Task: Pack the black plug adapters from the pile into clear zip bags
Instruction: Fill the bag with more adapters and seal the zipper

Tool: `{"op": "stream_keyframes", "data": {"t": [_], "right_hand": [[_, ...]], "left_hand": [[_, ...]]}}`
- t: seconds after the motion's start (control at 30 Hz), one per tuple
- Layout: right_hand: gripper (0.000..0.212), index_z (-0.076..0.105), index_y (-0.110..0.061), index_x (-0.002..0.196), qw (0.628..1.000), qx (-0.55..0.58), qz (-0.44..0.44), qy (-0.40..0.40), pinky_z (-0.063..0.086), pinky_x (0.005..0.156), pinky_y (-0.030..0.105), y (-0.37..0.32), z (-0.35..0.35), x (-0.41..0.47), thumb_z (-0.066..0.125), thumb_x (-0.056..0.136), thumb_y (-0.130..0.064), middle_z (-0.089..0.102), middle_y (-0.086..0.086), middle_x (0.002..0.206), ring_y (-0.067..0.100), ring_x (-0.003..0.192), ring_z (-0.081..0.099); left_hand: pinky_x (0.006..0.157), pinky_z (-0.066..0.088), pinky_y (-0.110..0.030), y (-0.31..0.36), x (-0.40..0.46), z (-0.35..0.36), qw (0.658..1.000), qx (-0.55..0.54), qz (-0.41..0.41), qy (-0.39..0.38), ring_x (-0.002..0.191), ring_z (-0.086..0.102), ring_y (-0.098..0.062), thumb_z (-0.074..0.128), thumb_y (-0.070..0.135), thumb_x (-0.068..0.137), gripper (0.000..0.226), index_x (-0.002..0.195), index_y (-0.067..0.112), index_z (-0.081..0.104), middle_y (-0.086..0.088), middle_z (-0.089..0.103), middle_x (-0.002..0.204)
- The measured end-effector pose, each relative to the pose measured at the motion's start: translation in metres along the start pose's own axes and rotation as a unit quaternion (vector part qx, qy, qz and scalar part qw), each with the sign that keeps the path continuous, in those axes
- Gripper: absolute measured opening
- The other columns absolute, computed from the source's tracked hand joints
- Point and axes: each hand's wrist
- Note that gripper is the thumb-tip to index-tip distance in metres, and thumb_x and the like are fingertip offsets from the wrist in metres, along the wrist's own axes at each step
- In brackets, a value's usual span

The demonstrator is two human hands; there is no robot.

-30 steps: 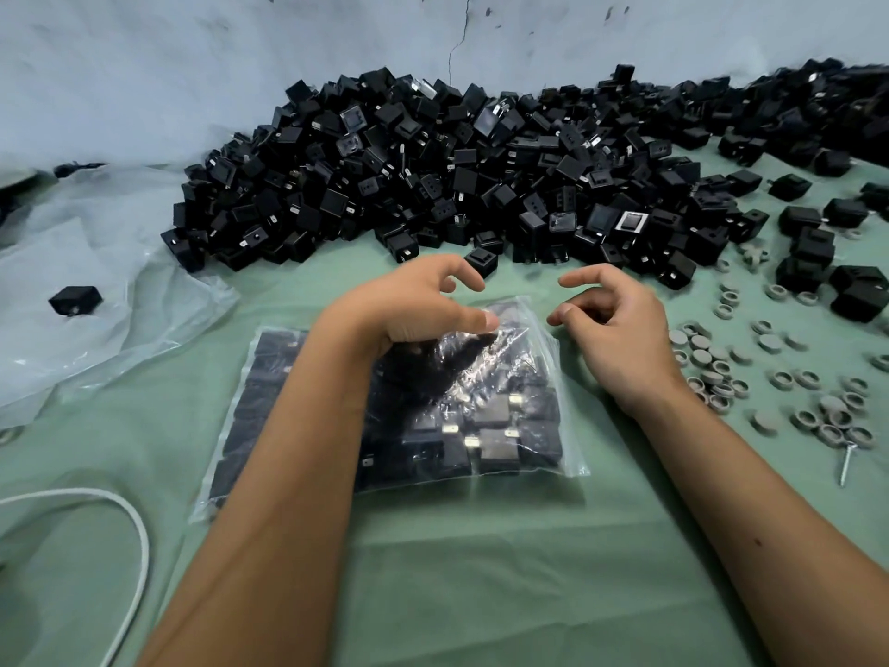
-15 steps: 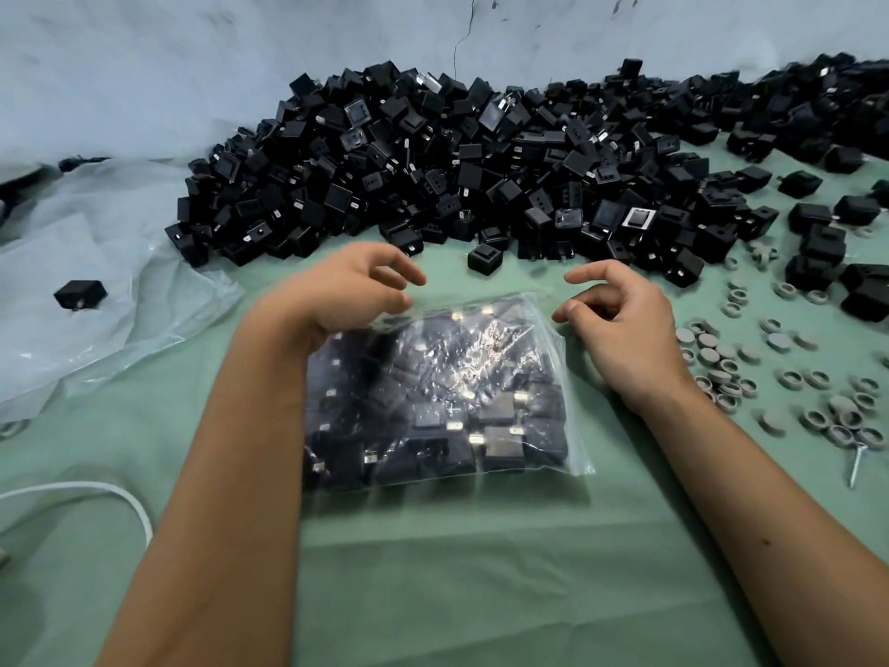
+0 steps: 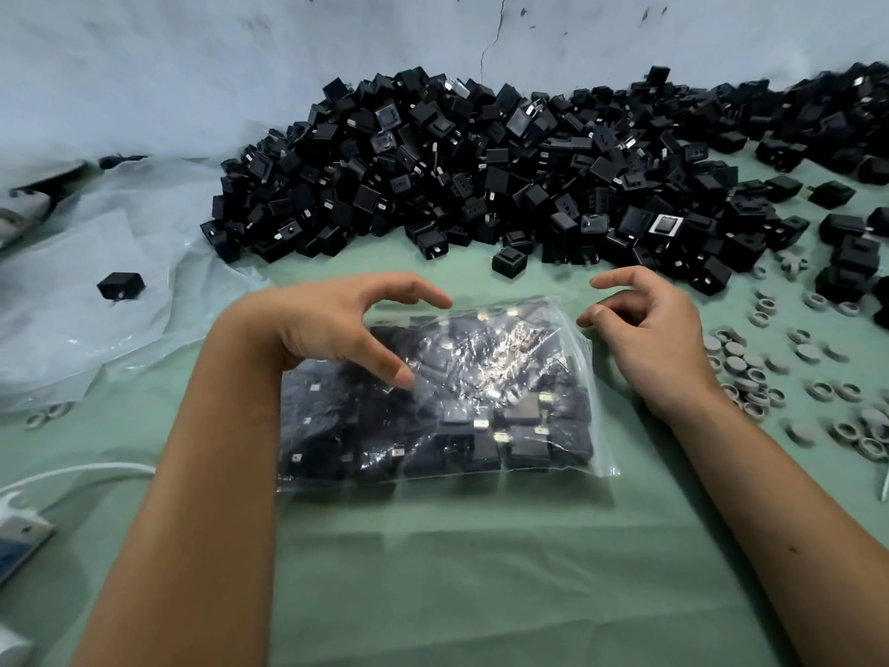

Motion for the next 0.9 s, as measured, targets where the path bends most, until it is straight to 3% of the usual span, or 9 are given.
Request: {"op": "stream_keyframes", "data": {"t": [0.13,0.27,0.4,0.5,0.6,0.7,0.9], "right_hand": [[0.024,0.066,-0.034,0.109,1.0,-0.002,-0.001,0.0,0.059,0.089,0.04,0.0,0.0,0.0,0.066,0.094,-0.016,0.078,-0.015,0.085,0.003,0.085,0.073],[0.024,0.065,-0.035,0.109,1.0,0.001,0.001,-0.003,0.06,0.09,0.046,0.0,0.001,0.0,0.066,0.094,-0.016,0.078,-0.014,0.085,0.006,0.085,0.074],[0.024,0.065,-0.035,0.108,1.0,0.002,0.001,0.001,0.059,0.09,0.045,0.001,0.001,0.0,0.066,0.094,-0.016,0.078,-0.014,0.084,0.005,0.085,0.074],[0.024,0.065,-0.035,0.108,1.0,0.003,0.0,0.001,0.06,0.089,0.043,0.001,0.001,0.0,0.066,0.094,-0.016,0.078,-0.014,0.084,0.006,0.084,0.074],[0.024,0.065,-0.034,0.109,1.0,0.001,-0.001,-0.001,0.059,0.088,0.04,0.001,0.001,0.001,0.066,0.094,-0.015,0.078,-0.015,0.084,0.004,0.084,0.074],[0.024,0.066,-0.033,0.11,1.0,0.001,-0.001,-0.003,0.059,0.088,0.038,0.0,0.001,0.001,0.066,0.095,-0.014,0.078,-0.014,0.084,0.005,0.084,0.074],[0.023,0.065,-0.031,0.111,1.0,0.002,0.002,-0.003,0.058,0.084,0.034,-0.001,0.001,0.0,0.066,0.095,-0.013,0.078,-0.014,0.083,0.005,0.082,0.074]], "left_hand": [[0.123,0.027,-0.047,0.002,0.0,0.001,0.999,0.027,-0.013,-0.017,0.144,0.036,-0.01,0.091,0.034,0.056,0.078,0.123,0.059,0.059,0.019,0.046,0.149],[0.119,0.03,-0.043,0.007,0.005,0.005,0.999,-0.002,-0.005,0.051,0.141,0.041,-0.01,0.088,0.045,0.068,0.061,0.121,0.058,0.061,0.014,0.048,0.147],[0.11,0.033,-0.037,0.012,0.013,0.015,0.997,-0.008,-0.029,0.077,0.136,0.045,-0.017,0.088,0.027,0.079,0.052,0.119,0.05,0.063,0.006,0.048,0.147],[0.112,0.031,-0.039,0.017,0.009,0.013,0.998,-0.001,-0.027,0.064,0.139,0.041,-0.016,0.09,0.026,0.075,0.061,0.122,0.052,0.061,0.01,0.046,0.148],[0.118,0.028,-0.041,0.028,0.005,0.015,0.999,0.03,0.002,-0.012,0.141,0.038,-0.012,0.095,0.035,0.065,0.079,0.126,0.062,0.053,0.02,0.04,0.152],[0.118,0.034,-0.049,0.035,0.007,0.025,0.996,0.061,-0.003,-0.059,0.138,0.042,-0.018,0.097,0.033,0.063,0.089,0.129,0.066,0.047,0.018,0.04,0.15],[0.12,0.029,-0.047,0.036,0.012,0.026,0.999,0.048,-0.007,-0.019,0.146,0.033,-0.022,0.092,0.044,0.068,0.096,0.144,0.056,0.034,0.012,0.028,0.161]]}}
Point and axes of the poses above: each hand's wrist, its own x-axis towards the middle knuckle, its own z-axis out of the palm, y = z × x
